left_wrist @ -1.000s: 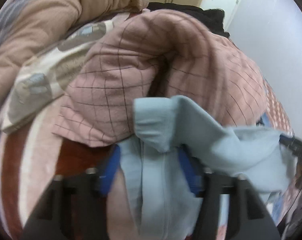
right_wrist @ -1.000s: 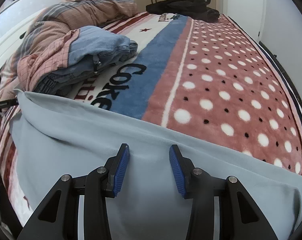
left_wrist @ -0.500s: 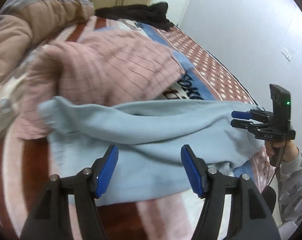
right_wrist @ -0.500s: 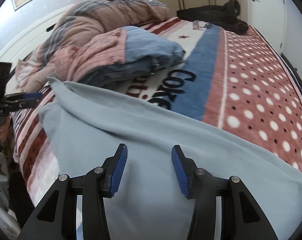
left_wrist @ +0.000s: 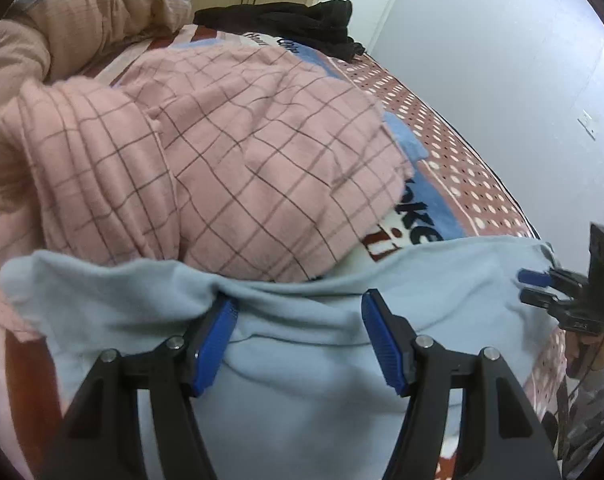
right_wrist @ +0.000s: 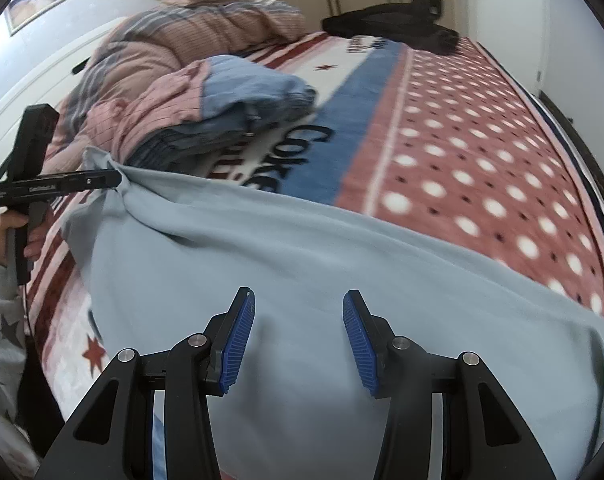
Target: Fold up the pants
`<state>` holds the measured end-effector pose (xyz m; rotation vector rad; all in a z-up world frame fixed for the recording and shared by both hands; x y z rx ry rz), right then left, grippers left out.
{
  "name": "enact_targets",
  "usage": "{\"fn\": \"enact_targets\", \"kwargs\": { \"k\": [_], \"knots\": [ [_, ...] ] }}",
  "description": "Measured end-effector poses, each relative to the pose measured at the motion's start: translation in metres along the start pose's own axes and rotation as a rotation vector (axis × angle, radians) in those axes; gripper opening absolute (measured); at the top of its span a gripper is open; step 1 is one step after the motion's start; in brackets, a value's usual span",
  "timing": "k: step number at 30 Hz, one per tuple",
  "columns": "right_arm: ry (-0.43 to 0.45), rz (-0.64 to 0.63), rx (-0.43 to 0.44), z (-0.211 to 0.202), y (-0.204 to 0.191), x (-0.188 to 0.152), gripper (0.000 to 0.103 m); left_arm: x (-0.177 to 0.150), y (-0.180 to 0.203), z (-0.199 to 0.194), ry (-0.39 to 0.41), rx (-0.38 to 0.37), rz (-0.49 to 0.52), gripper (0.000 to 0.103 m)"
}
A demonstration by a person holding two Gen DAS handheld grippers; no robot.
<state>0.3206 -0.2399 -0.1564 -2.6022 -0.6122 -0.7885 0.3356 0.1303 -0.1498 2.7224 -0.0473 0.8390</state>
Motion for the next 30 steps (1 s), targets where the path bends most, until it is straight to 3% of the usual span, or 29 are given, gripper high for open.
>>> {"fn": "enact_targets", "kwargs": {
  "k": [10,15,19,22,25,27,28,29,30],
  "knots": [
    [0.058,0.213,-0.127,-0.093,0.082,-0.077,0.043,-0.021,0.044,-0.048,0.049,0.012,0.084,0.066],
    [0.081,0.3,-0.246,-0.142,0.119,-0.125,0.043,-0.026,0.077,-0.07,0.099,-0.004,0.115,0.066],
    [0.087,0.298,-0.429,-0.171,0.141,-0.156,0.067,-0.031,0.098,-0.068,0.084,-0.01,0.137,0.066],
    [0.038,0.284,-0.48,-0.171,0.155,-0.173,0.068,-0.035,0.111,-0.062,0.061,-0.006,0.145,0.066],
    [0.04,0.275,-0.468,-0.168,0.162,-0.181,0.067,-0.037,0.121,-0.057,0.041,-0.012,0.144,0.066],
    [0.051,0.291,-0.488,-0.171,0.168,-0.183,0.061,-0.038,0.128,-0.056,0.035,-0.006,0.149,0.066],
    [0.049,0.291,-0.523,-0.172,0.171,-0.182,0.034,-0.039,0.13,-0.056,0.034,-0.004,0.151,0.066],
    [0.049,0.292,-0.538,-0.173,0.174,-0.181,0.015,-0.039,0.132,-0.056,0.034,-0.002,0.154,0.066],
    [0.054,0.295,-0.549,-0.175,0.177,-0.18,0.008,-0.039,0.134,-0.056,0.036,0.0,0.155,0.066]
  ]
}}
Point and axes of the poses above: each gripper's, at about its wrist camera, not at the fingertips, and z roughly the way its jaws point, y to its right, x to its top, the point moved 1 cm from there along z, roughly the way its jaws point, and after that the axes turned 1 degree about x, right-handed, at the moved point
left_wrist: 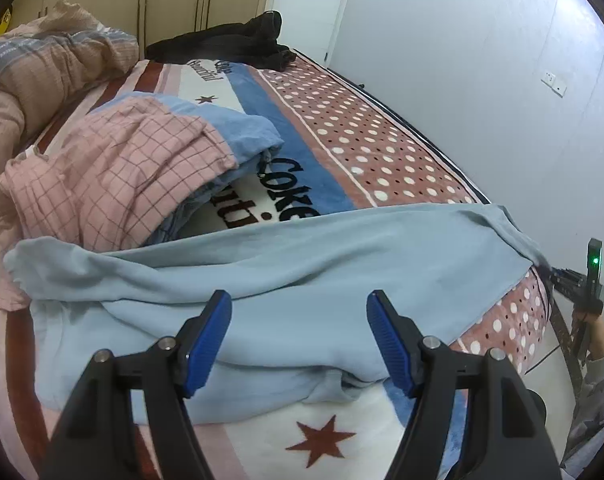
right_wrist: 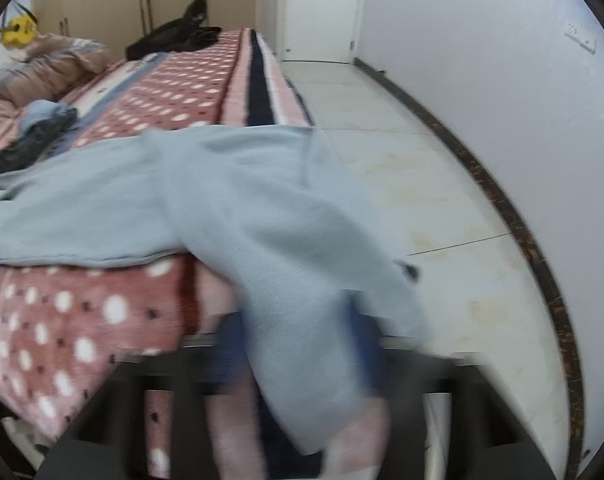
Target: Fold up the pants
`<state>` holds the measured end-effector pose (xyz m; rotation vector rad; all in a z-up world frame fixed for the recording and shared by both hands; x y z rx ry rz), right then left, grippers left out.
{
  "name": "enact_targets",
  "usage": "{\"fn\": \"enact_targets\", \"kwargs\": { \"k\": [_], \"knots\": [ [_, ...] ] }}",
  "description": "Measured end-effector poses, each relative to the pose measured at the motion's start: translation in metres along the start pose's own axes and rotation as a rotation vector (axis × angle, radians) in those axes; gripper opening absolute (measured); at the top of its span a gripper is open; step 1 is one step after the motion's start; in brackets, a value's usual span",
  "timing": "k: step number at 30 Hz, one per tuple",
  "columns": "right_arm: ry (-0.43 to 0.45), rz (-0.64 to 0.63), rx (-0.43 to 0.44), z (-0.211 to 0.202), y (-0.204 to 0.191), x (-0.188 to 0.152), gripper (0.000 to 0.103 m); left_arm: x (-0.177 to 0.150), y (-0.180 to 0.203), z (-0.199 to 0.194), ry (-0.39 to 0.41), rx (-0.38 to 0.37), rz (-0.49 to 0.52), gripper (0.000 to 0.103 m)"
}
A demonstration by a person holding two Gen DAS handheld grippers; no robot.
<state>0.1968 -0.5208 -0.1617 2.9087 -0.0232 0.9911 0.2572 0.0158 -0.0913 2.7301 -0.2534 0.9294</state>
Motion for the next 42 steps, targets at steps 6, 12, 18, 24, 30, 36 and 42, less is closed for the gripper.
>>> {"fn": "enact_targets", "kwargs": {
  "k": [6,12,18,24,30,36,42],
  "knots": [
    [0.079,0.017,-0.032,-0.002,0.021,0.041,0.003,0.006,0.002,0.005,0.004,0.001,-0.017,0.066],
    [0.058,0.012,-0.038,0.026,0.039,0.1,0.003,0.012,-0.001,0.01,0.004,0.02,-0.034,0.066],
    [0.054,-0.074,-0.067,0.03,0.03,0.118,0.003,0.013,-0.006,0.016,-0.011,0.038,-0.031,0.066],
    [-0.048,-0.004,-0.144,0.057,0.051,0.116,0.04,0.012,-0.003,0.016,-0.014,0.011,-0.038,0.066],
    [-0.01,0.063,-0.112,0.041,0.066,0.112,0.042,0.01,-0.004,0.003,0.0,0.027,-0.022,0.066],
    [0.006,-0.009,-0.077,0.014,0.048,0.09,0.057,0.009,-0.005,-0.001,0.01,0.02,-0.025,0.066],
    [-0.045,0.006,0.071,0.02,0.051,0.05,0.054,0.007,0.002,0.0,0.004,0.019,-0.004,0.066]
  ]
}}
Point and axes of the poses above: each gripper's, at about its wrist camera, not at the fingertips, and z roughly the way its jaws point, y to its right, x to its top, the point moved 1 cm from there along z, roughly the way its jaws point, and after that the axes turned 1 degree about x, right-handed, at the moved point
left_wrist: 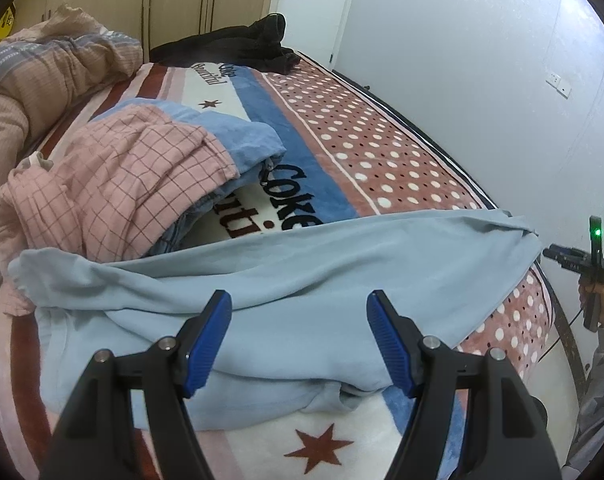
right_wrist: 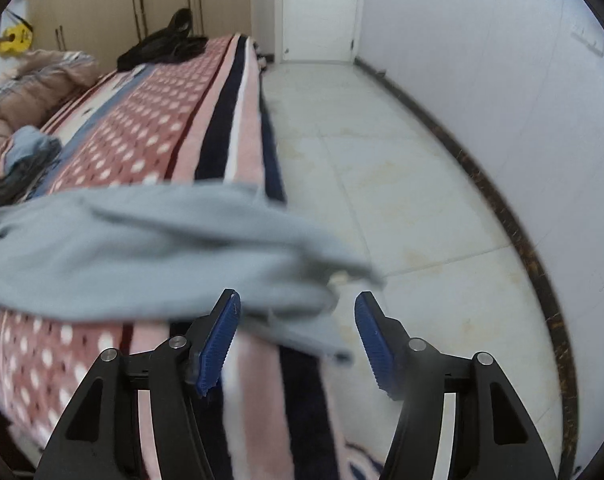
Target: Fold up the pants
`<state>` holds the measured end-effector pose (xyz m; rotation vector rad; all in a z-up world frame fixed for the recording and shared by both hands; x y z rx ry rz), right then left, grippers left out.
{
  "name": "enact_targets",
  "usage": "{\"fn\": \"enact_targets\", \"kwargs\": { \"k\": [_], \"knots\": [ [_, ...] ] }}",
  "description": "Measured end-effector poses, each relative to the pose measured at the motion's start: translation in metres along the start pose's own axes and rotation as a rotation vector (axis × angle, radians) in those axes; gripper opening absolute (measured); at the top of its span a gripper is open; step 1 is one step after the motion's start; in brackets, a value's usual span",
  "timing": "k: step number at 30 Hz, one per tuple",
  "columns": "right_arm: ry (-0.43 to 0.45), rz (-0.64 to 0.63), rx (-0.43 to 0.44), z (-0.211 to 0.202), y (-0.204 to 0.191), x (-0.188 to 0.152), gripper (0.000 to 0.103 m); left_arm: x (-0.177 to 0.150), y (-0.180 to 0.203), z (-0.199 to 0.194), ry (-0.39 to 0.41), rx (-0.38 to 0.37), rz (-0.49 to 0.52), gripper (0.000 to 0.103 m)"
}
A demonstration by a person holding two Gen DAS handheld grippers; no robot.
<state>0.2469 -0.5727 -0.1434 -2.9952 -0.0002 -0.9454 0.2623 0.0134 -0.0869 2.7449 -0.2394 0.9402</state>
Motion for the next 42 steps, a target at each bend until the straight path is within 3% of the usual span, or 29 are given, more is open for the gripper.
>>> {"fn": "enact_targets", "kwargs": {
  "k": [2,8,9,11,16,19,26,29,33,37,39,41,42],
  "knots": [
    [-0.015,0.014,0.025,0.005,0.003,-0.012,0.045,0.0,0.001,0.0,-0.001,-0.006,-0.002,0.066],
    [0.013,0.078,0.041,0.024,0.013,-0.013,0.042,0.002,0.001,0.001,-0.001,0.001,-0.002,0.066],
    [0.017,0.089,0.045,0.028,0.015,-0.01,0.037,0.002,0.0,0.001,0.0,0.003,-0.004,0.066],
    [0.021,0.122,0.069,0.032,0.022,-0.008,0.016,0.002,0.0,0.001,0.002,0.008,-0.006,0.066],
    [0.003,0.153,0.066,0.054,0.029,0.005,0.007,0.002,-0.002,-0.002,0.026,0.011,-0.015,0.068],
    [-0.022,0.2,0.053,0.07,0.041,0.009,0.006,0.003,-0.001,-0.002,0.048,0.009,-0.019,0.077],
    [-0.106,0.288,0.047,0.12,0.068,0.016,0.005,0.005,-0.001,0.009,0.038,0.016,-0.021,0.077],
    [-0.102,0.346,0.093,0.126,0.078,0.022,0.005,0.006,-0.005,0.014,0.032,0.017,-0.032,0.077],
    [-0.122,0.34,0.061,0.132,0.084,0.031,0.005,0.007,-0.007,0.019,0.028,0.013,-0.044,0.077],
    [-0.144,0.403,0.046,0.138,0.093,0.036,0.01,0.006,-0.006,0.017,0.026,0.013,-0.036,0.077],
    [-0.158,0.434,-0.002,0.136,0.099,0.034,0.033,0.005,-0.006,0.013,0.03,0.016,-0.029,0.077],
    [-0.143,0.4,-0.103,0.127,0.101,0.033,0.059,0.005,-0.006,0.01,0.036,0.013,-0.03,0.077],
    [-0.131,0.392,-0.116,0.123,0.102,0.033,0.059,0.005,-0.007,0.008,0.039,0.009,-0.031,0.077]
  ]
}}
Point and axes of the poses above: each gripper's, at about its wrist camera, not at the fingertips, and z roughly the way its jaws point, y to its right, x to its top, the point moved 1 cm from there along z, roughly the way its jaws point, and after that the axes turned 1 degree about x, right-handed, at the moved point
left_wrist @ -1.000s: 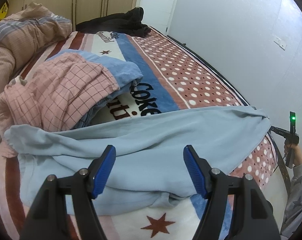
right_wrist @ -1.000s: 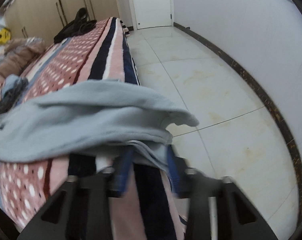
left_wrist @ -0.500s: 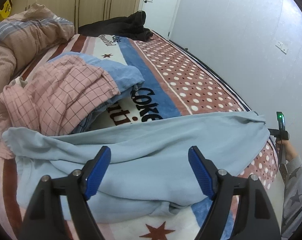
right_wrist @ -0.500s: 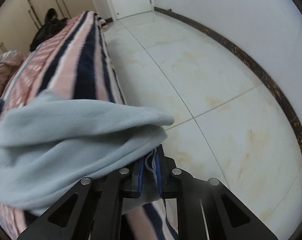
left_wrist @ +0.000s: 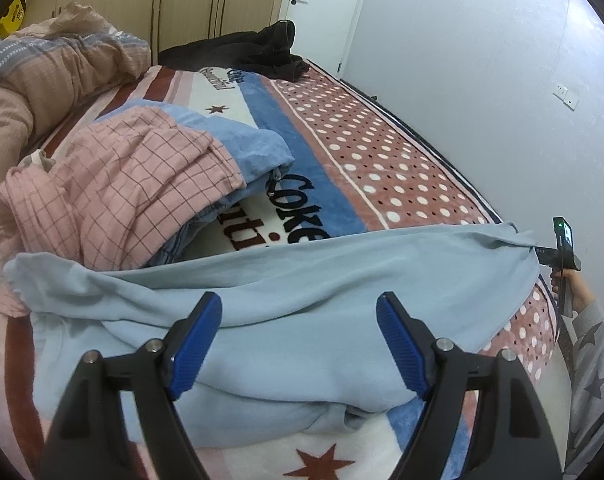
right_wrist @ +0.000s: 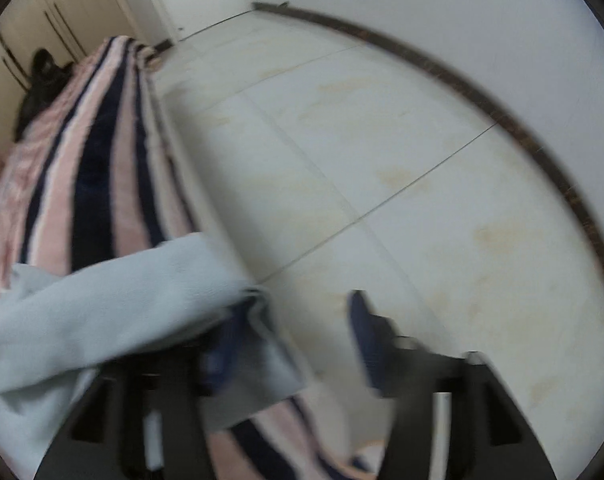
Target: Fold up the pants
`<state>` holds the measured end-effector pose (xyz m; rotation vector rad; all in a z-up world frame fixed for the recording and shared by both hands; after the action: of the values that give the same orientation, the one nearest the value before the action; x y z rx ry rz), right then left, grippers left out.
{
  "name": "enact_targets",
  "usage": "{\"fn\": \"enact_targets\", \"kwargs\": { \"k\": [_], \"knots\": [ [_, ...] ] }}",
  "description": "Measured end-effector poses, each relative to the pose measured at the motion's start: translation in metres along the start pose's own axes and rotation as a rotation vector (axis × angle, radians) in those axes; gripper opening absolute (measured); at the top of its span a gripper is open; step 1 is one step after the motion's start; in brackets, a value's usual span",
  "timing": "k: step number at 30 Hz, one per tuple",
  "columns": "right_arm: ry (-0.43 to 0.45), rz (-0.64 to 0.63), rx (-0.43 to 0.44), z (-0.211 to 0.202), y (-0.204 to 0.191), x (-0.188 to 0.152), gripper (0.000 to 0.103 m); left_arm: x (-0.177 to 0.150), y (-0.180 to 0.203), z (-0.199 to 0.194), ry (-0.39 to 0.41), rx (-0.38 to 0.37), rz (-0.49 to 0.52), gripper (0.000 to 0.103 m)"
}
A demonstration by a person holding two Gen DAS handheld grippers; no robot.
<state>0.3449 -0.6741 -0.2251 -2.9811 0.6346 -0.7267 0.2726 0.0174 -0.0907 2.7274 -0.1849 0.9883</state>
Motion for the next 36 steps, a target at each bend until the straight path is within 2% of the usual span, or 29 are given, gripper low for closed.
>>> {"fn": "enact_targets", "kwargs": {
  "k": [6,8,9,11,13,15,16,17,18,20,24,26,31,34,36],
  "knots": [
    [0.065,-0.04,-0.042,-0.038,0.003,-0.001,0.058,0.001,0.0,-0.008,0.017,-0.018,-0.002,0.077],
    [0.044,0.009,-0.025,-0.04,0.021,-0.001,0.071,0.001,0.001,-0.01,0.019,-0.017,0.004,0.077],
    [0.029,0.048,0.009,-0.038,0.031,-0.004,0.073,0.0,0.001,-0.011,0.021,-0.017,0.005,0.077],
    [0.019,0.114,0.077,-0.037,0.044,-0.006,0.072,0.0,0.001,-0.013,0.023,-0.019,0.006,0.077],
    [0.028,0.131,0.084,-0.037,0.049,-0.011,0.072,0.0,0.001,-0.014,0.023,-0.019,0.009,0.077],
    [0.041,0.114,0.032,-0.037,0.051,-0.012,0.071,0.0,0.002,-0.016,0.025,-0.019,0.01,0.077],
    [0.044,0.138,-0.055,-0.037,0.06,-0.012,0.071,0.0,0.001,-0.017,0.027,-0.019,0.009,0.077],
    [0.044,0.188,-0.088,-0.038,0.073,-0.013,0.071,0.0,0.001,-0.019,0.03,-0.02,0.01,0.077],
    [0.046,0.223,-0.076,-0.039,0.081,-0.014,0.071,0.0,0.001,-0.021,0.032,-0.02,0.012,0.077],
    [0.066,0.267,0.018,-0.046,0.09,-0.019,0.07,0.0,0.002,-0.023,0.037,-0.018,0.015,0.077],
    [0.072,0.201,0.216,-0.059,0.072,-0.03,0.07,0.002,0.002,-0.021,0.037,-0.03,0.002,0.077],
    [0.066,0.154,0.28,-0.063,0.056,-0.035,0.07,0.003,0.005,-0.02,0.036,-0.036,0.005,0.077],
    [0.042,-0.074,0.285,-0.06,-0.003,-0.042,0.069,0.002,0.012,-0.022,0.035,-0.036,0.028,0.077],
    [0.036,-0.191,0.209,-0.053,-0.03,-0.047,0.068,0.003,0.01,-0.024,0.039,-0.028,0.027,0.077],
    [0.067,-0.227,0.176,-0.051,-0.044,-0.045,0.068,0.004,0.006,-0.024,0.04,-0.024,0.021,0.077]
  ]
}}
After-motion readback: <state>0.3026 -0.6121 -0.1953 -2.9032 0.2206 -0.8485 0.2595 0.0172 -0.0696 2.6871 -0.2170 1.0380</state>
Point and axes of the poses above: each gripper's, at about its wrist camera, not at the fingertips, and z roughly the way its jaws point, y to its right, x to its top, the point moved 1 cm from there along z, roughly the way its jaws point, and after that the axes turned 1 degree about x, right-handed, at the moved point
